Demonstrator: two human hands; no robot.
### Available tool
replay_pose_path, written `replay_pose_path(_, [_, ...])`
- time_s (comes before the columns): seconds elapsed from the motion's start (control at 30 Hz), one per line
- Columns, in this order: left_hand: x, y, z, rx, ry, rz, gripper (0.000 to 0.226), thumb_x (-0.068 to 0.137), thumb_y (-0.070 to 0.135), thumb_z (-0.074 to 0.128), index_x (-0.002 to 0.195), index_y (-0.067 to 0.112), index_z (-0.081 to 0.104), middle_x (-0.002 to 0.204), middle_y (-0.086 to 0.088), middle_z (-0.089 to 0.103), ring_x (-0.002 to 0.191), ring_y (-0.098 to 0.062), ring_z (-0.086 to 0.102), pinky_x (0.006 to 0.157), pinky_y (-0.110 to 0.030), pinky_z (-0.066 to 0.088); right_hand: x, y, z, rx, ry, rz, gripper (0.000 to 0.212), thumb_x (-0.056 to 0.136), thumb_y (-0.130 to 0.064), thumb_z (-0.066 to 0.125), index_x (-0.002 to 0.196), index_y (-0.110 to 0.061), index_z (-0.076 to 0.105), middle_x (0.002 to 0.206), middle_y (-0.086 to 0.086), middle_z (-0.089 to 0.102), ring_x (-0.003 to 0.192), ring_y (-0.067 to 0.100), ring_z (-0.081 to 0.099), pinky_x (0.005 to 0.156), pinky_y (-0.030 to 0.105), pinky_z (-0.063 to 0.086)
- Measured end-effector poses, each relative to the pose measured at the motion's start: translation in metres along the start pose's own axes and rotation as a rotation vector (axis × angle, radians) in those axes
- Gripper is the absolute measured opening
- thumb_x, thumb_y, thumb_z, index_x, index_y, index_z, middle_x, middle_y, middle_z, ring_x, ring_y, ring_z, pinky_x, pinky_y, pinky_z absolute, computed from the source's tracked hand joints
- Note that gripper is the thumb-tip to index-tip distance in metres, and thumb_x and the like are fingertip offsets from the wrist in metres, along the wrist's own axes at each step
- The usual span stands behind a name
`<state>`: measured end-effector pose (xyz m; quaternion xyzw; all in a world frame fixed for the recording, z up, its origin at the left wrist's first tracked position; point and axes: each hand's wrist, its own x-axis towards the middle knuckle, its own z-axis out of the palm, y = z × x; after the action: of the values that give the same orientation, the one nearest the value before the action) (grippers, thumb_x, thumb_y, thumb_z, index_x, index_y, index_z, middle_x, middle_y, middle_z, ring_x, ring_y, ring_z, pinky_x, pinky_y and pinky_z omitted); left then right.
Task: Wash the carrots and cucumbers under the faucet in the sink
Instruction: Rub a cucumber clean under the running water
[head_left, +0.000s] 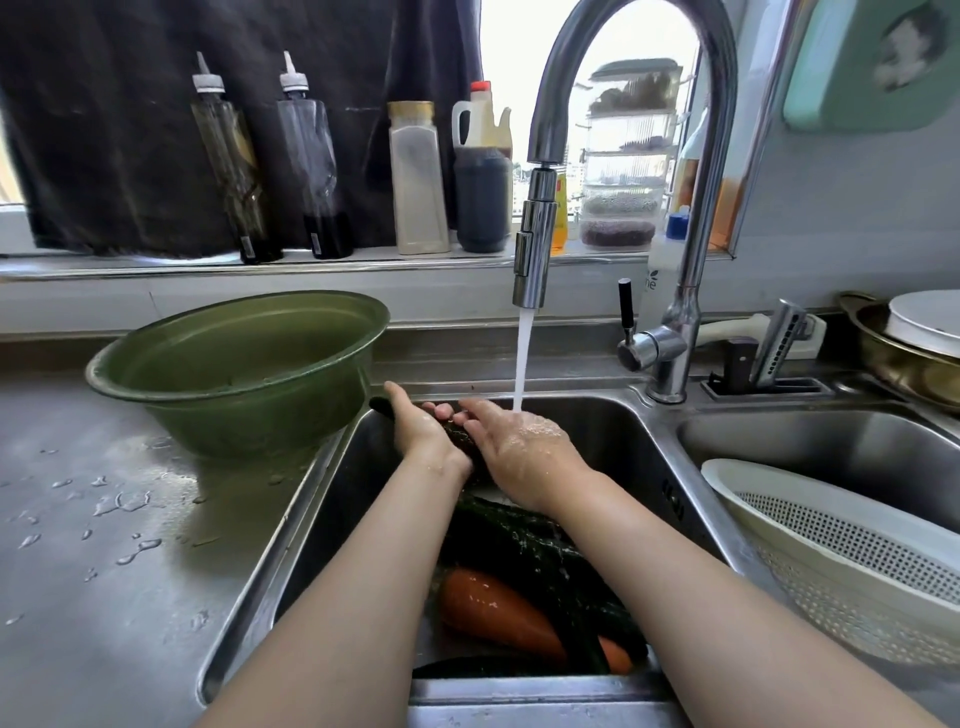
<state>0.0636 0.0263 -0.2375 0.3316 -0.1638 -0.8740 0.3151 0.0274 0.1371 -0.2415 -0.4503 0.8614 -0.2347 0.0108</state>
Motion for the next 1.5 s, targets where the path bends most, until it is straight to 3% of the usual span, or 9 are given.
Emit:
replay_pose_path(0.23, [0.012,-0.014,0.003,0.117,-0.081,-0.006,0.048,0.097,0.044,0.065,0.065,0.015,0.043,0.059,0.000,0.047,0.047,-0.016,0.045,0.058,-0.032,0.051,0.006,0.015,0.004,0.182,0.046,0.154,0.052,0.097,-0.002,0.047,0.144,-0.022,0.053,0.136,0.000,0.065,0.129,0.019,0.059,0.100,0.019,0.038])
replay_pose_path(0.4, [0.018,-0.001,0.006,0.006,-0.119,0.020,0.035,0.102,0.031,0.062,0.074,0.016,0.049,0.074,0.000,0.049,0.067,-0.015,0.050,0.073,-0.034,0.050,0.008,0.022,0.001,0.250,-0.027,0.278,0.035,0.101,-0.044,0.041,0.128,-0.028,0.057,0.118,0.004,0.068,0.111,0.028,0.062,0.095,0.039,0.048])
replay_pose_path(0.57, [-0.010,-0.017,0.007,0.394,-0.287,0.187,0.008,0.102,0.010,0.060,0.097,0.017,0.059,0.084,-0.004,0.060,0.077,-0.018,0.062,0.080,-0.035,0.055,0.001,0.037,0.004,0.460,-0.166,0.385,0.080,0.083,-0.083,0.049,0.123,-0.015,0.067,0.107,0.010,0.072,0.096,0.027,0.068,0.087,0.037,0.053])
replay_pose_path(0.7, [-0.035,-0.023,0.008,0.762,-0.400,0.341,0.019,0.099,0.026,0.067,0.088,0.012,0.062,0.070,-0.005,0.066,0.065,-0.020,0.066,0.072,-0.034,0.058,-0.006,0.060,-0.009,0.613,-0.416,0.393,0.035,0.072,-0.045,0.080,0.083,-0.013,0.070,0.075,0.009,0.067,0.063,0.022,0.066,0.070,0.035,0.056])
replay_pose_path(0.83, [-0.048,-0.033,0.011,0.870,-0.579,0.368,0.048,0.102,0.042,0.059,0.069,0.007,0.061,0.065,-0.012,0.062,0.061,-0.027,0.064,0.074,-0.035,0.057,-0.012,0.068,-0.004,0.606,-0.522,0.447,0.020,0.086,-0.019,0.078,0.093,-0.009,0.063,0.067,0.005,0.064,0.063,0.023,0.068,0.066,0.033,0.058])
replay_pose_path(1.1, [-0.036,-0.034,0.012,0.965,-0.540,0.833,0.017,0.108,0.013,0.045,0.122,0.018,0.054,0.088,-0.003,0.062,0.065,-0.011,0.061,0.065,-0.025,0.056,-0.009,0.064,0.001,0.534,-0.581,0.506,0.037,0.063,-0.028,0.084,0.087,-0.006,0.069,0.091,0.019,0.075,0.083,0.032,0.071,0.081,0.043,0.052])
replay_pose_path(1.27, [-0.036,-0.029,0.018,0.838,-0.541,0.707,0.040,0.109,0.034,0.046,0.083,0.006,0.058,0.056,-0.004,0.053,0.050,-0.018,0.053,0.057,-0.027,0.054,-0.008,0.065,0.001,0.525,-0.570,0.475,0.023,0.072,-0.012,0.078,0.089,-0.004,0.064,0.083,0.019,0.072,0.091,0.043,0.074,0.094,0.053,0.056])
replay_pose_path(1.4, [-0.034,-0.030,0.016,0.831,-0.513,0.556,0.042,0.108,0.037,0.048,0.076,0.010,0.056,0.061,-0.004,0.056,0.060,-0.015,0.057,0.066,-0.019,0.052,-0.008,0.066,0.003,0.558,-0.525,0.461,0.014,0.078,-0.002,0.071,0.088,-0.005,0.062,0.067,0.012,0.064,0.059,0.026,0.067,0.073,0.043,0.058])
replay_pose_path(1.5, [-0.029,-0.035,0.011,0.853,-0.497,0.409,0.032,0.105,0.034,0.052,0.079,0.017,0.056,0.070,0.000,0.058,0.077,-0.019,0.056,0.080,-0.038,0.051,-0.009,0.067,0.004,0.582,-0.490,0.452,0.009,0.074,-0.001,0.068,0.076,-0.006,0.061,0.063,0.013,0.059,0.054,0.025,0.060,0.068,0.038,0.054])
